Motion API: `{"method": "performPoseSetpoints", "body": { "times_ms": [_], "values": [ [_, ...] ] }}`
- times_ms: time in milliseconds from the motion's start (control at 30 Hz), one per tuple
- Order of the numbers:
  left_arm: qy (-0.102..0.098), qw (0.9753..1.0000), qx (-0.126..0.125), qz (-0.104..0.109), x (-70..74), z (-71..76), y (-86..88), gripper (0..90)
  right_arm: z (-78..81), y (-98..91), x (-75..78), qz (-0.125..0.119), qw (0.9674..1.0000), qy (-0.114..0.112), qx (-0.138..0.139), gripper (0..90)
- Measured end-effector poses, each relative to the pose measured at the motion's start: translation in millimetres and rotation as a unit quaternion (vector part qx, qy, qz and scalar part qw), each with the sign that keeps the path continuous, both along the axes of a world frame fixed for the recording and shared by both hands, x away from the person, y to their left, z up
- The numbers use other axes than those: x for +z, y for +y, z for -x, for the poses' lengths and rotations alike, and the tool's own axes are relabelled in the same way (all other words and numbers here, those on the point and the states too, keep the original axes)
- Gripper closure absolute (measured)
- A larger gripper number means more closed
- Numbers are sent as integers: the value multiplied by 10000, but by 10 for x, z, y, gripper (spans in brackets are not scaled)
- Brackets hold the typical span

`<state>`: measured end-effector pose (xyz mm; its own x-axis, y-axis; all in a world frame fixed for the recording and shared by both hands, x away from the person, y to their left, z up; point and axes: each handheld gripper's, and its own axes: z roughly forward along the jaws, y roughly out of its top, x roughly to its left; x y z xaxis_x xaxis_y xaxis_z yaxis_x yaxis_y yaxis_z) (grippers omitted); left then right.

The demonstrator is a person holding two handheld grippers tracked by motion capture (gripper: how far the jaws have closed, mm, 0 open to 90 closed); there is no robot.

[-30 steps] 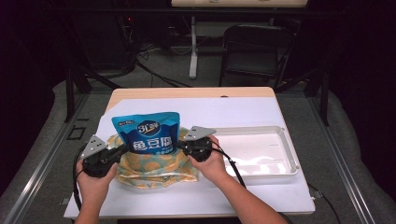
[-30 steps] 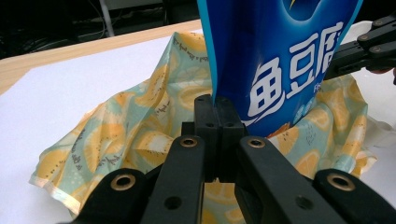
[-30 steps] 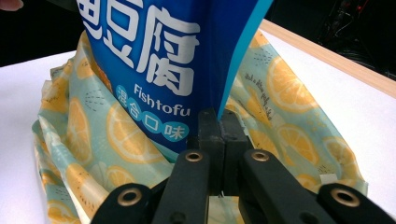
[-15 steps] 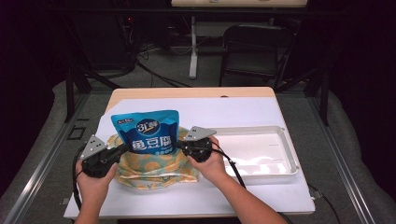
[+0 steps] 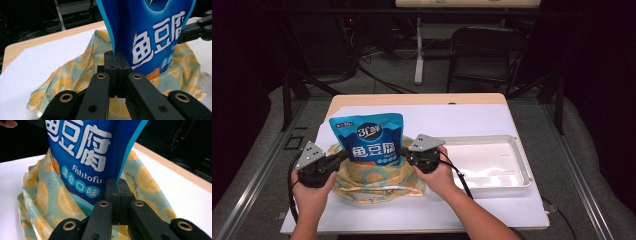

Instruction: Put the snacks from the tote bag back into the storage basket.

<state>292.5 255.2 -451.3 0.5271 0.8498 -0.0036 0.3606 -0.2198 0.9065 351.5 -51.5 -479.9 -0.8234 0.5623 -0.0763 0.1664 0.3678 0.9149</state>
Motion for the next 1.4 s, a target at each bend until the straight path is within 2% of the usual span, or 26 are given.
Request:
{"method": "performPoseSetpoints", "body": {
  "times_ms": [267,567,667,1000,1400],
  "values": [
    [-188,9998,14,-98,108,25,-51,900,7,-37,90,-133,9999,-90,-33,900],
    [-330,9994,37,-13,213,55,-48,900,30,-46,203,-284,9994,-214,-23,900],
    [-388,9992,51,-58,248,71,-55,900,37,-48,237,-348,9991,-246,-22,900],
    [-541,9984,91,-160,315,113,-73,900,70,-41,310,-371,9985,-393,-29,900],
    [-829,9965,60,-99,461,221,-100,900,152,-78,488,-592,9962,-634,3,900]
  ]
}}
